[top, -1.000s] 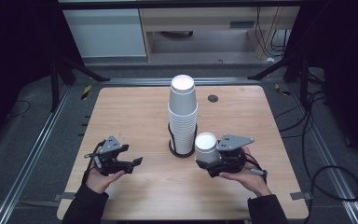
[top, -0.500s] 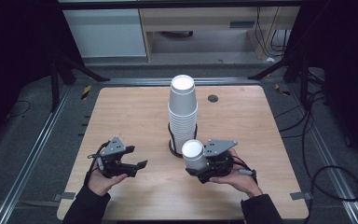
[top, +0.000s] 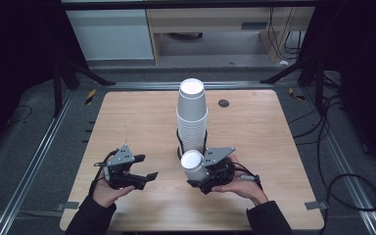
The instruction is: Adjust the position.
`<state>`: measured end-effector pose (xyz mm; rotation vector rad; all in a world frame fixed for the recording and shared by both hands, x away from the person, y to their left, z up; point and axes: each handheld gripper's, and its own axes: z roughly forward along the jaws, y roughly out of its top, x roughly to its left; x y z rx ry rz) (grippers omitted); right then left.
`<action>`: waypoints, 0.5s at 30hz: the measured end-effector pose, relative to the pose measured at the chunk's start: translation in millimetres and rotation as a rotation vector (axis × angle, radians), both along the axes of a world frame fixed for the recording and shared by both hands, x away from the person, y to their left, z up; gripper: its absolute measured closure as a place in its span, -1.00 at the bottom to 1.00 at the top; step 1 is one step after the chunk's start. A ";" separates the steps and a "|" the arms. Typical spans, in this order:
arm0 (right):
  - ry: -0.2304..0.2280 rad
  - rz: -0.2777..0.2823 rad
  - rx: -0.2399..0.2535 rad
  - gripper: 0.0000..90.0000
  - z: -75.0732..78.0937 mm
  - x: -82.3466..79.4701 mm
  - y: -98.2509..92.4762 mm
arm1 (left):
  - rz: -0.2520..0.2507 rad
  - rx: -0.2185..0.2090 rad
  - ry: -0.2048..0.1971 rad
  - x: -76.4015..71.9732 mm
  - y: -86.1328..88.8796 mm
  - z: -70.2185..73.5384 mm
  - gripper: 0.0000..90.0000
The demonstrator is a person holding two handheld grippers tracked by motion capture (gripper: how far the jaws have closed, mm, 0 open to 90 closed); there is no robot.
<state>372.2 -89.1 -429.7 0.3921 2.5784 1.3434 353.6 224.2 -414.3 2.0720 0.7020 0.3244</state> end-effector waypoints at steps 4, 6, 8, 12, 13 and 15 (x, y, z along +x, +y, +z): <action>0.004 0.030 -0.020 -0.66 -1.0 2.9 7.3 | -0.020 0.009 0.000 -1.8 -2.2 1.7 -0.55; 0.006 0.041 -0.028 -0.66 -0.9 4.0 10.4 | -0.032 0.005 0.002 -2.4 -3.1 2.2 -0.55; 0.012 0.058 -0.039 -0.66 -0.6 5.7 14.9 | -0.050 -0.002 0.005 -3.3 -4.3 2.6 -0.56; 0.012 0.074 -0.047 -0.66 0.5 7.9 21.1 | -0.089 -0.002 0.004 -4.9 -7.8 3.3 -0.57; 0.015 0.080 -0.048 -0.66 0.9 8.2 23.1 | -0.097 0.001 0.003 -5.1 -8.4 3.4 -0.57; 0.014 0.089 -0.054 -0.66 0.9 8.0 25.5 | -0.109 -0.003 0.006 -5.5 -9.8 3.6 -0.57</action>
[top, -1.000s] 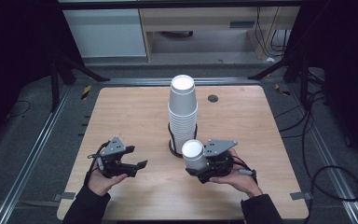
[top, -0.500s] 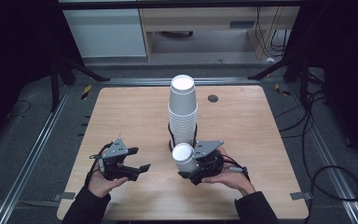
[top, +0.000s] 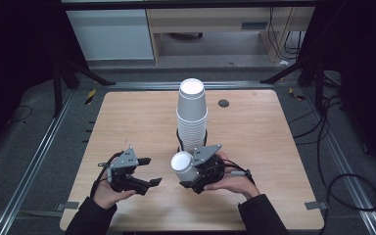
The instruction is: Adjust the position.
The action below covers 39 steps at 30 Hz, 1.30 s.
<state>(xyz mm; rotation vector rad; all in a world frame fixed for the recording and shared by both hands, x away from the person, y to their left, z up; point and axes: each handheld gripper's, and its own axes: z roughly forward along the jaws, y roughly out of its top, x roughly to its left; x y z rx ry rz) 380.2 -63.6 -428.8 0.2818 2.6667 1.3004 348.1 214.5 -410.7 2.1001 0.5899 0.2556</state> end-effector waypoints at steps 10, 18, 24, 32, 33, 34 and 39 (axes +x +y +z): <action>0.011 0.055 -0.060 -0.66 -4.7 -1.1 9.8 | -0.073 0.002 0.010 -1.1 -12.0 2.7 -0.58; 0.011 0.079 -0.090 -0.66 -7.4 -2.3 16.3 | -0.114 0.000 0.022 0.6 -22.4 6.0 -0.60; 0.011 0.096 -0.099 -0.66 -7.6 -3.5 22.4 | -0.125 0.000 0.023 1.0 -27.3 4.2 -0.60; 0.003 0.112 -0.102 -0.66 -9.2 -3.7 29.9 | -0.133 0.002 0.036 2.9 -31.8 3.1 -0.60; 0.001 0.114 -0.104 -0.66 -9.5 -3.8 30.9 | -0.134 0.004 0.039 3.1 -32.1 2.6 -0.60; 0.002 0.114 -0.105 -0.66 -9.7 -4.1 31.9 | -0.135 0.004 0.041 3.2 -32.3 2.1 -0.60; 0.000 0.123 -0.104 -0.66 -10.8 -4.5 37.2 | -0.137 0.010 0.048 3.4 -34.0 0.8 -0.60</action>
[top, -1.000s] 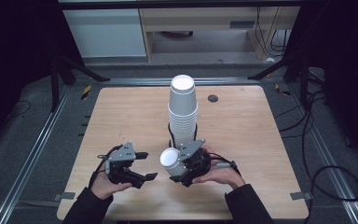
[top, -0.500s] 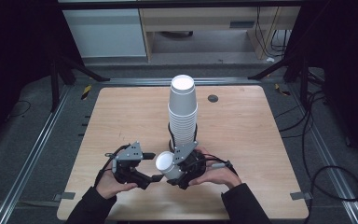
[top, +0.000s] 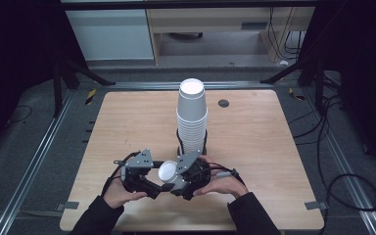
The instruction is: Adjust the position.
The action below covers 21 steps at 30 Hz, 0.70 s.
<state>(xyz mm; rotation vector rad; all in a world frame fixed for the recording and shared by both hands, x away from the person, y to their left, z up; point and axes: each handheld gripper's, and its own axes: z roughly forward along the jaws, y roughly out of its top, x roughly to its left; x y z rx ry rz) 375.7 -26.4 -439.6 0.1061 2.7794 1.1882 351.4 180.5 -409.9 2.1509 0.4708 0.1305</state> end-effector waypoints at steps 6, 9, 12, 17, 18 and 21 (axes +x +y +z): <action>0.001 0.010 0.003 -0.66 -0.1 -0.7 5.7 | -0.003 0.005 0.007 0.4 -2.2 -1.4 -0.59; 0.004 0.013 -0.004 -0.66 -0.2 -1.1 8.5 | -0.003 0.009 0.007 0.4 -2.5 -1.7 -0.58; 0.002 0.021 -0.002 -0.66 0.4 -1.2 10.4 | -0.002 0.009 0.010 0.8 -2.0 -2.0 -0.58; 0.006 0.022 -0.002 -0.66 1.7 -2.1 12.0 | -0.004 0.013 0.013 0.7 -2.8 -2.5 -0.58; 0.007 0.029 -0.002 -0.66 1.8 -2.0 12.3 | -0.004 0.012 0.015 0.7 -3.0 -2.6 -0.58; 0.008 0.030 -0.003 -0.66 1.7 -2.4 13.5 | -0.003 0.013 0.016 0.5 -3.1 -2.6 -0.58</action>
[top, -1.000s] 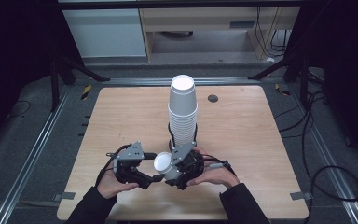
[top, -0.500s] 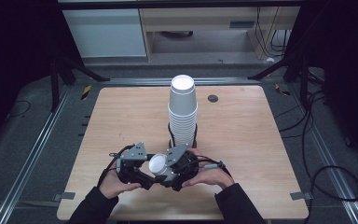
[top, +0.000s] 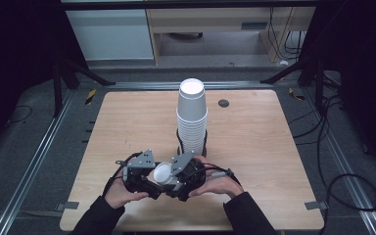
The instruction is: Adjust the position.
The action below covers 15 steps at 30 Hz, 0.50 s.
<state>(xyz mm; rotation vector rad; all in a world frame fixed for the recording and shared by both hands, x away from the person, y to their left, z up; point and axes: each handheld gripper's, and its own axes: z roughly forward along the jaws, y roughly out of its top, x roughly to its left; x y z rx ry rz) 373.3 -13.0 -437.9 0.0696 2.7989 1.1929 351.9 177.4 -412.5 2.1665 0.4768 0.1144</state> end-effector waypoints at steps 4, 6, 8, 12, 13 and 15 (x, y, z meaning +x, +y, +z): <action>0.001 -0.004 -0.003 -0.66 0.5 0.8 0.6 | 0.005 -0.002 -0.001 0.1 0.5 0.3 -0.56; 0.004 -0.007 -0.007 -0.66 1.1 0.8 0.5 | 0.005 -0.004 -0.001 0.1 0.5 0.6 -0.56; 0.005 -0.008 -0.004 -0.67 1.4 1.1 0.6 | 0.004 -0.003 -0.007 -0.2 0.8 1.4 -0.55; 0.010 -0.012 0.003 -0.67 2.2 1.4 0.6 | 0.007 -0.005 -0.010 -0.5 1.3 2.6 -0.54; 0.008 -0.014 0.004 -0.67 2.3 1.5 0.7 | 0.010 -0.008 -0.014 -1.0 1.2 2.8 -0.54; 0.006 -0.019 0.009 -0.68 2.6 1.7 0.6 | 0.015 -0.008 -0.019 -1.4 1.2 3.5 -0.53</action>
